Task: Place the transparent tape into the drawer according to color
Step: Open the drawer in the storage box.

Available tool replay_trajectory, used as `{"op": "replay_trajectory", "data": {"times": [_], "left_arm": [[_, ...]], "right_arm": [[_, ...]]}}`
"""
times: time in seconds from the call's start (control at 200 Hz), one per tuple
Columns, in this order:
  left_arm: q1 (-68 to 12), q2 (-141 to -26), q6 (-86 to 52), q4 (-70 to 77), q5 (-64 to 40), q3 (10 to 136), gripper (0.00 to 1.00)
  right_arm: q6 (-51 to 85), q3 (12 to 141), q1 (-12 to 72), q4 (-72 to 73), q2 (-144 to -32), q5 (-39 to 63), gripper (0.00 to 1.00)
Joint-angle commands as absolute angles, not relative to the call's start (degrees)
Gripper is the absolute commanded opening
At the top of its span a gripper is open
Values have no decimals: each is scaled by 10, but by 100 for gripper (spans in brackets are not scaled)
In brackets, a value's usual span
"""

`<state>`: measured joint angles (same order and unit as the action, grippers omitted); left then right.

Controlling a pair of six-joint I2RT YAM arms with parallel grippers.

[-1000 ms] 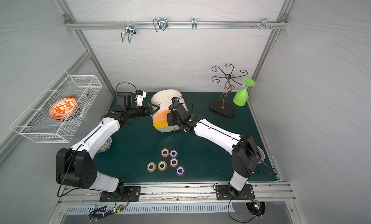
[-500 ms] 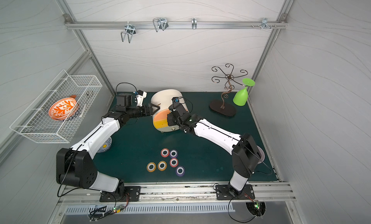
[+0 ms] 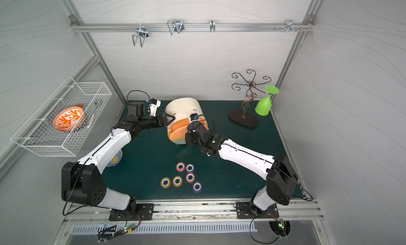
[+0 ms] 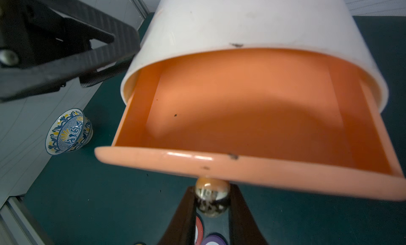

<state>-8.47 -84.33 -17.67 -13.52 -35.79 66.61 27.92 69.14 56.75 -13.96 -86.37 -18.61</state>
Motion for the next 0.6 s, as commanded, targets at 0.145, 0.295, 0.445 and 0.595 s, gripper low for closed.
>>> {"op": "replay_trajectory", "data": {"times": [0.145, 0.295, 0.445, 0.595], "left_arm": [[-94, -850, -165, -159, -360, 674, 84], [-94, -846, -165, -162, -356, 674, 85], [-93, -840, -167, -165, -353, 675, 88], [-93, -832, -170, -165, -348, 676, 91]], "right_arm": [[294, 675, 586, -165, -829, -211, 0], [289, 678, 586, -162, -830, -211, 27], [287, 672, 588, -166, -814, -206, 49], [288, 652, 594, -174, -778, -196, 65]]}}
